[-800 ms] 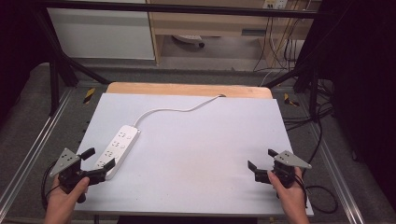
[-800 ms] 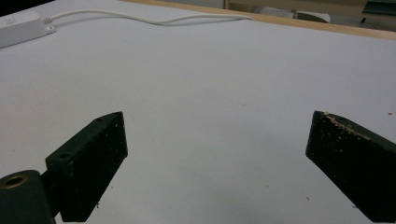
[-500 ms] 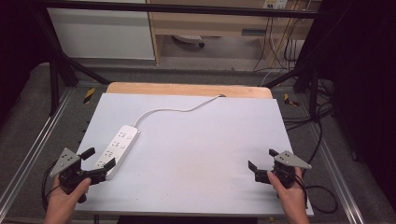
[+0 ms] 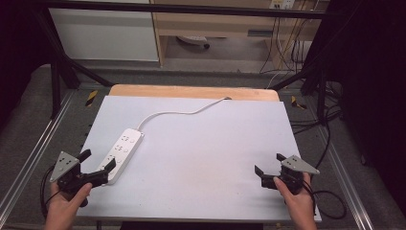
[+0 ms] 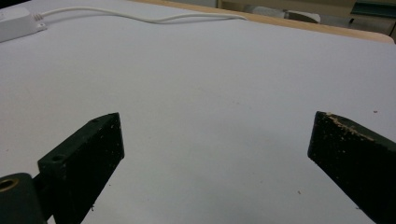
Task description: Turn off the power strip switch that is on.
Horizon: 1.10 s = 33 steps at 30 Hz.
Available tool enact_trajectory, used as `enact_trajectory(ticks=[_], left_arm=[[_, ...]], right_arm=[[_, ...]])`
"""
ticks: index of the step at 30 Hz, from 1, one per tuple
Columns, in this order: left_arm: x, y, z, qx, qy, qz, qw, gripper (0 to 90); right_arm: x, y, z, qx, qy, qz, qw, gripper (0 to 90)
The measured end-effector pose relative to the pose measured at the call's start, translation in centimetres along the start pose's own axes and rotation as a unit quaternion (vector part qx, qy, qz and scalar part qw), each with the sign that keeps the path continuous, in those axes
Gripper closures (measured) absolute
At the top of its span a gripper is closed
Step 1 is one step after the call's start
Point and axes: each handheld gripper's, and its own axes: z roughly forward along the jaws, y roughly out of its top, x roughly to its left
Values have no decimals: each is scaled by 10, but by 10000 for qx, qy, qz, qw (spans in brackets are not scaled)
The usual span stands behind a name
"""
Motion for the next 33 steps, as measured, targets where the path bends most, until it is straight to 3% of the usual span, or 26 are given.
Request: enact_trajectory(ticks=[2, 5, 12, 21, 27, 33], left_arm=[[0, 2, -2, -37, 103, -72, 9999, 34], [0, 5, -3, -33, 75, -177, 9998, 38], [0, 20, -3, -107, 20, -99, 9999, 61], [5, 51, 8, 4, -98, 22, 9999, 68], [14, 69, 19, 104, -110, -25, 9999, 75], [22, 76, 29, 168, -130, -56, 9998, 78]], right_arm=[[0, 0, -1, 8, 8, 20, 10000, 37], [-1, 0, -1, -3, 4, 11, 10000, 37], [-2, 0, -2, 20, 64, 10, 10000, 30], [1, 0, -2, 49, 92, -24, 9999, 25], [1, 0, -1, 69, 81, -16, 9999, 23], [1, 0, -2, 63, 89, -5, 9999, 21]])
